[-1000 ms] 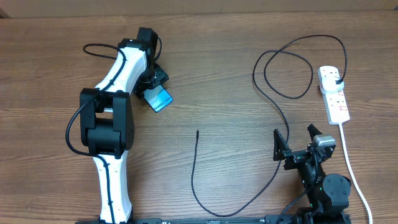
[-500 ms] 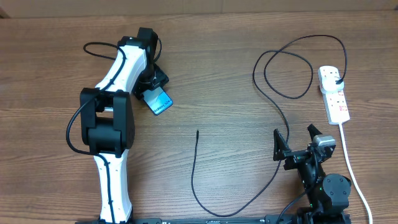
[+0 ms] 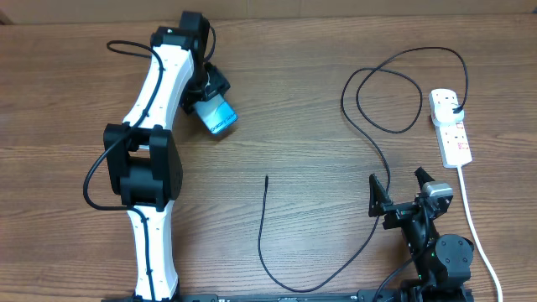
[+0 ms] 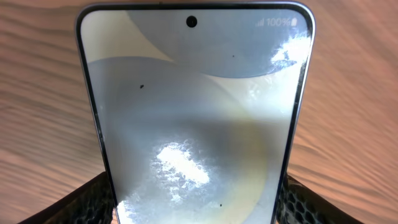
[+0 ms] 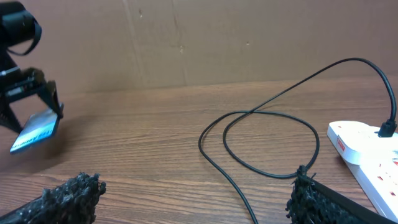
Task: Plug charger to phone and switch on socket
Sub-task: 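Lift the phone with the left gripper and tilt it upright, then hold the phone raised in the left gripper above the table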
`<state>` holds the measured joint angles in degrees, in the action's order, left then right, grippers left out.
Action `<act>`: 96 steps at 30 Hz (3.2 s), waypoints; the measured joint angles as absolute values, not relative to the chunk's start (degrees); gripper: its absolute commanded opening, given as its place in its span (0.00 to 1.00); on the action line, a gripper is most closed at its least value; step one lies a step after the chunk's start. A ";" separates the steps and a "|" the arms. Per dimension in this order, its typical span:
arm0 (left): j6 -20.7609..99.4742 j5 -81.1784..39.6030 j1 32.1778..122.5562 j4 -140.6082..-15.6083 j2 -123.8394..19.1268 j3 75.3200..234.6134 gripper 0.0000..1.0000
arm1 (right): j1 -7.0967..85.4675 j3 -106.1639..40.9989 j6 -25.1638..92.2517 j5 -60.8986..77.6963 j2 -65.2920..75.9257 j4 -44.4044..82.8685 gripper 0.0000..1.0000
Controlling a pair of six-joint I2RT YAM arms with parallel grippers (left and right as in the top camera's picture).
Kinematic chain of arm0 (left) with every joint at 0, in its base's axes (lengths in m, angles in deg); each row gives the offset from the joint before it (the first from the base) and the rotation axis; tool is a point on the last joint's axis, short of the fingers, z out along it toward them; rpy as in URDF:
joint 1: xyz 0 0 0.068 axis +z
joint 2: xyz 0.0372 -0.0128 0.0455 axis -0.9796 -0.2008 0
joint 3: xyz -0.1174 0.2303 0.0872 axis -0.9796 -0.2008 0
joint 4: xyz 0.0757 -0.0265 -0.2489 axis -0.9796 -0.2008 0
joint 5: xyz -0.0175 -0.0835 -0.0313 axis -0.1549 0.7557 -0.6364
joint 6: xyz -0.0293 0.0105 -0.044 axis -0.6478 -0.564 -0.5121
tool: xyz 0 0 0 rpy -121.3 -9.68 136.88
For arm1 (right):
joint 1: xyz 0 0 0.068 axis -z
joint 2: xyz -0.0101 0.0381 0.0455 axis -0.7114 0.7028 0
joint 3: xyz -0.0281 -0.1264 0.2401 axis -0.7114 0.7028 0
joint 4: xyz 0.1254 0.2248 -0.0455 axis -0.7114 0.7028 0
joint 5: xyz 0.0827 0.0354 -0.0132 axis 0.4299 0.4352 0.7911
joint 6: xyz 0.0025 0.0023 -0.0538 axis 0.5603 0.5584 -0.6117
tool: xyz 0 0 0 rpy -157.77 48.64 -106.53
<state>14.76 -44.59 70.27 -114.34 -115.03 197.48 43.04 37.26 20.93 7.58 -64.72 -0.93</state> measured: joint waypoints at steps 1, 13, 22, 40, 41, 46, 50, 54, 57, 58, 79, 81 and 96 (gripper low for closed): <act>14.78 -43.28 70.27 -114.34 -115.03 198.35 0.04 | 43.04 37.26 20.93 7.58 -64.72 -0.93 1.00; 14.71 -18.49 70.27 -114.23 -115.03 202.75 0.04 | 43.04 37.26 20.91 7.58 -64.72 -0.93 1.00; 11.06 1.35 70.27 -114.73 -115.03 202.75 0.04 | 43.04 37.26 20.93 7.58 -64.72 -0.93 1.00; 0.16 20.96 70.27 -114.73 -115.03 202.75 0.04 | 43.04 37.26 20.91 7.58 -64.72 -0.93 1.00; -0.54 21.18 70.27 -114.73 -115.03 202.75 0.04 | 43.04 37.26 20.93 7.60 -64.72 -0.93 1.00; -2.64 22.66 70.27 -114.73 -115.03 202.75 0.04 | 43.04 37.26 20.93 7.60 -64.72 -0.93 1.00; -3.58 25.40 70.27 -114.73 -115.03 202.77 0.04 | 43.04 37.26 20.91 7.58 -64.72 -0.91 1.00; -4.06 27.73 70.27 -114.71 -115.03 202.77 0.04 | 43.04 37.26 20.93 7.60 -64.72 -0.93 1.00; -4.48 28.50 70.27 -114.73 -115.03 202.77 0.04 | 43.04 37.26 20.93 7.58 -64.72 -0.95 1.00; -4.54 28.70 70.27 -114.73 -115.03 202.77 0.04 | 43.04 37.26 20.93 7.58 -64.72 -0.95 1.00; -5.50 29.20 70.27 -114.73 -115.03 202.77 0.04 | 43.04 37.26 20.93 7.58 -64.72 -0.95 1.00; -5.50 29.20 70.27 -114.73 -115.03 202.77 0.04 | 43.04 37.26 20.93 7.60 -64.72 -0.93 1.00; -5.50 29.20 70.27 -114.71 -115.03 202.77 0.04 | 43.04 37.26 20.91 7.60 -64.72 -0.95 1.00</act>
